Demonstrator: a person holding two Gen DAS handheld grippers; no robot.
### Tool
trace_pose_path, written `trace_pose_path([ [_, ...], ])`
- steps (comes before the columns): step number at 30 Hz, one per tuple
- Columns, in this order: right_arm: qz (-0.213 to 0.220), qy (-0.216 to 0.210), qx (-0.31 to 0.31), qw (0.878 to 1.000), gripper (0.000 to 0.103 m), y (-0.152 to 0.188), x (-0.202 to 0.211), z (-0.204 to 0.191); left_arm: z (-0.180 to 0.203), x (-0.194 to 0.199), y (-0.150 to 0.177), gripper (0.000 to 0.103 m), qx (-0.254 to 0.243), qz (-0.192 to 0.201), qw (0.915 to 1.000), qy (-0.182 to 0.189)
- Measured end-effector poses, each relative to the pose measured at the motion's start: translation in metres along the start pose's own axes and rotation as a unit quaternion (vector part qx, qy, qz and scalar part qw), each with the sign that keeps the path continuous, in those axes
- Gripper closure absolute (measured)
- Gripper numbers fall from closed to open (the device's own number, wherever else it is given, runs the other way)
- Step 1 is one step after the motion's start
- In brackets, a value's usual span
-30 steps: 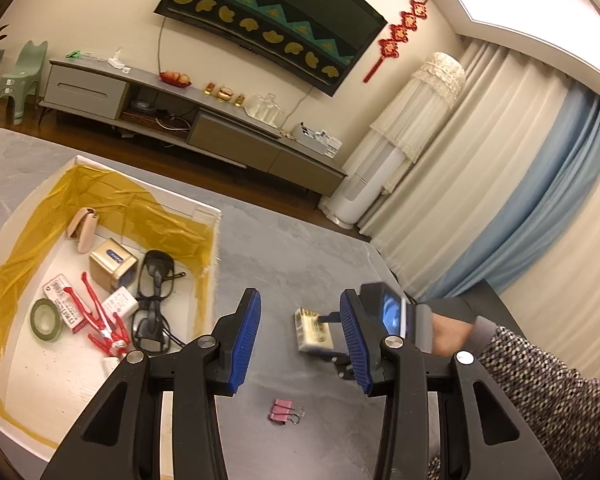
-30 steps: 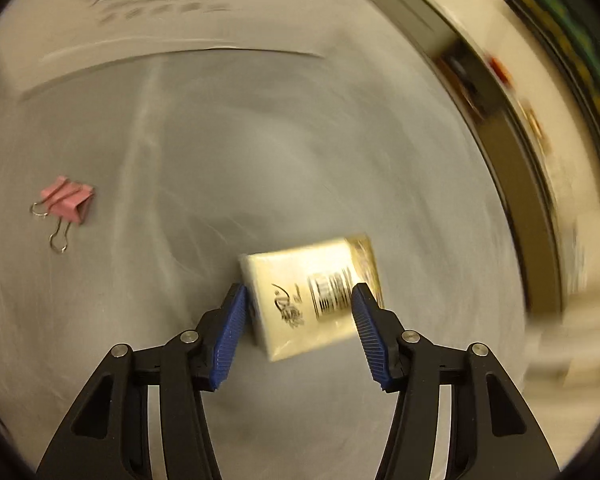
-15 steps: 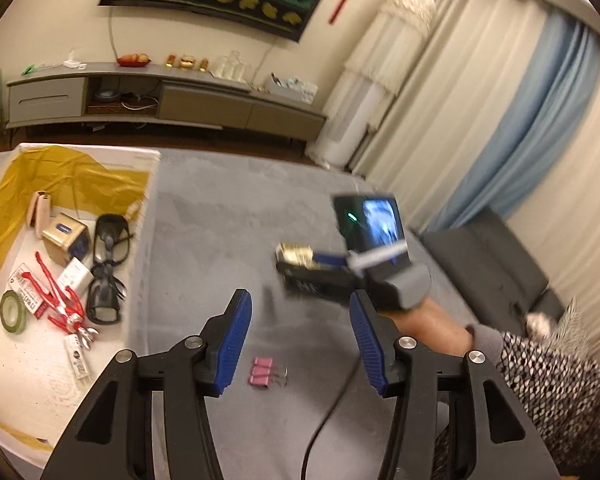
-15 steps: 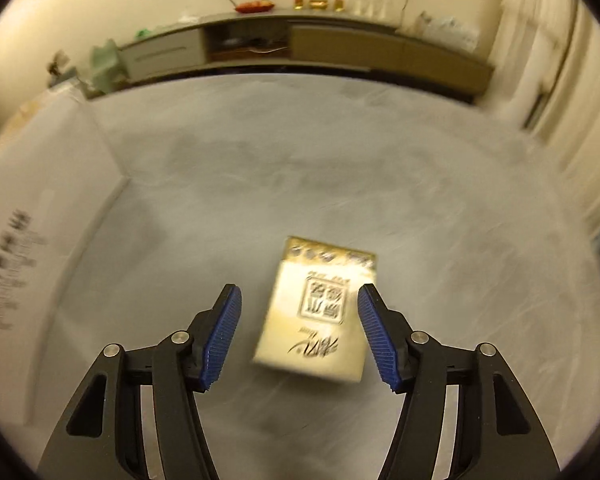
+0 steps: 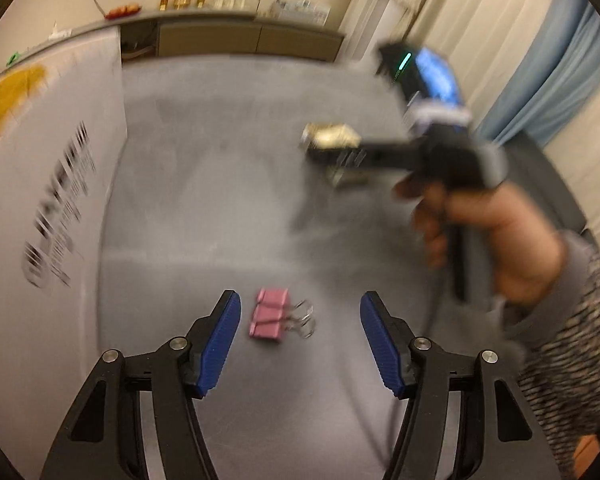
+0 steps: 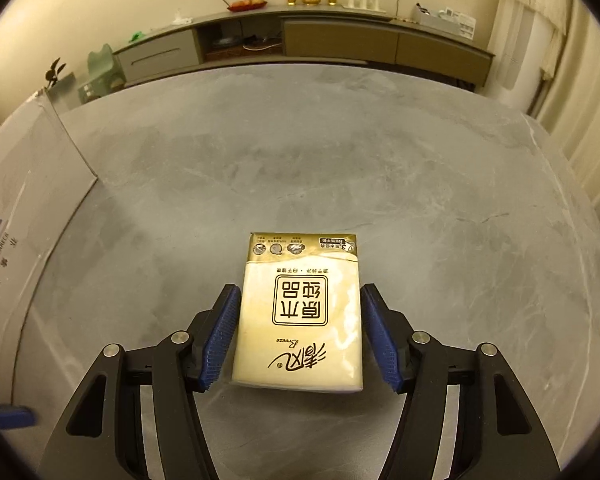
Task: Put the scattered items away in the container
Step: 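Grasp the pink binder clip with the left tool while the right tool holds the tissue pack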
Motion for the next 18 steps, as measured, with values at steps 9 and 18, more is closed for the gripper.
trace_pose_path([
  [9,0.003,-0.018,0.021,1.000,0.049,-0.004,0.005,-0.002,-0.004,-0.011,0.008,0.077,-0.023,0.012,0.9993,-0.028],
  [18,0.034,-0.032,0.016,0.999,0.049,-0.017,0.025,-0.017,-0.005,0.004,-0.009,0.080,-0.016,0.050,0.9985,-0.018],
])
Point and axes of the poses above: each gripper's, at about its wrist camera, not at the fingertips, and x roughly against the way its jaws point, z to its right, y to its underside, the point moved 7 cm from there along -x, roughly the way its jaws point, and after that the axes turned 11 degrees about z, right-handed, at the moved point
